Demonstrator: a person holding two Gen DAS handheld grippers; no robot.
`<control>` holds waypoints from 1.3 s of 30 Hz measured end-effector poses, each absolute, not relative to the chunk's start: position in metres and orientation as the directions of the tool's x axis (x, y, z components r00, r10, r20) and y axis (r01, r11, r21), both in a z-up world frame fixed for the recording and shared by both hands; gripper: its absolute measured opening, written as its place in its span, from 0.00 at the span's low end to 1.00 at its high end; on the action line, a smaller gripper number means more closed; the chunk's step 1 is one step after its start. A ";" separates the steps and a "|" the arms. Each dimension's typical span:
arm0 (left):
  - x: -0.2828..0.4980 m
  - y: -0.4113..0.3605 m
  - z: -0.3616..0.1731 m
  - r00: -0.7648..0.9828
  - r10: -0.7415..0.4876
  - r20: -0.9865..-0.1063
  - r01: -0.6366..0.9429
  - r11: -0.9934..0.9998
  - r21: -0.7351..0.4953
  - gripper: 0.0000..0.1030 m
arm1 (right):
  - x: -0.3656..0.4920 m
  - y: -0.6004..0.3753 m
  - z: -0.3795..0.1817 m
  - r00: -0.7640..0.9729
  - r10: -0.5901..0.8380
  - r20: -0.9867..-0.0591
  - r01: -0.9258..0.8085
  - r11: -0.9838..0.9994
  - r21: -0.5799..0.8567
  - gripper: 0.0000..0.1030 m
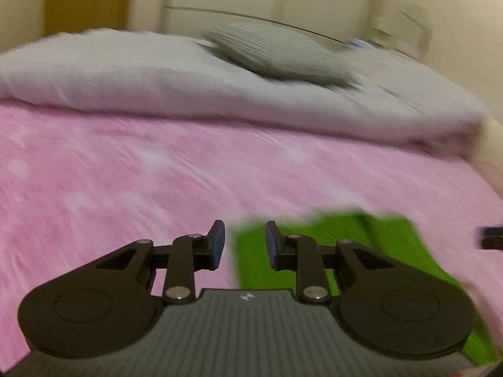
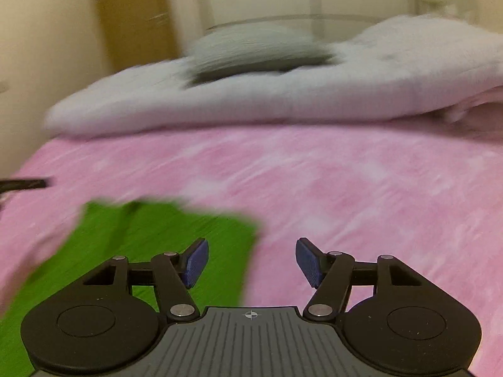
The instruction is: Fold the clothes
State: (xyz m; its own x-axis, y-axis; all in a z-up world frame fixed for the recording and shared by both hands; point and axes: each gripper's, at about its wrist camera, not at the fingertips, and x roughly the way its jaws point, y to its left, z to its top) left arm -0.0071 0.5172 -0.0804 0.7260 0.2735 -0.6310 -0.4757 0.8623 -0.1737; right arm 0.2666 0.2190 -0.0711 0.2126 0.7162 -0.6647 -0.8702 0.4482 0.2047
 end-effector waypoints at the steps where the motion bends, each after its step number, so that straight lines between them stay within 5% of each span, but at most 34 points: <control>1: -0.014 0.493 -0.082 0.737 0.226 -0.637 -0.429 0.885 -0.181 0.21 | 0.249 0.213 -0.073 0.169 0.713 -0.680 -0.880 0.420 0.221 0.62; 4: -0.022 0.422 -0.103 0.730 0.145 -0.668 -0.327 0.932 -0.154 0.18 | 0.195 0.205 -0.091 0.144 0.670 -0.729 -0.902 0.391 0.181 0.62; 8: -0.035 0.380 -0.145 0.629 0.236 -0.741 -0.395 0.918 -0.043 0.16 | 0.153 0.190 -0.132 0.256 0.535 -0.805 -0.881 0.472 0.033 0.62; 18: -0.172 0.345 -0.121 0.512 0.280 -0.812 -0.553 0.831 -0.063 0.15 | 0.096 0.046 -0.118 0.231 0.420 -0.878 -0.772 0.629 0.097 0.62; 26: -0.218 0.281 -0.100 0.554 0.312 -0.772 -0.639 0.754 -0.154 0.15 | 0.027 0.026 -0.082 0.282 0.654 -0.702 -0.786 0.577 0.221 0.62; 34: -0.235 0.239 -0.114 0.481 0.349 -0.804 -0.669 0.739 -0.079 0.18 | -0.035 0.037 -0.119 0.341 0.521 -0.783 -0.812 0.583 0.034 0.62; 39: -0.249 0.221 -0.099 0.484 0.348 -0.803 -0.679 0.728 -0.093 0.21 | -0.036 0.020 -0.106 0.297 0.532 -0.793 -0.741 0.652 0.160 0.62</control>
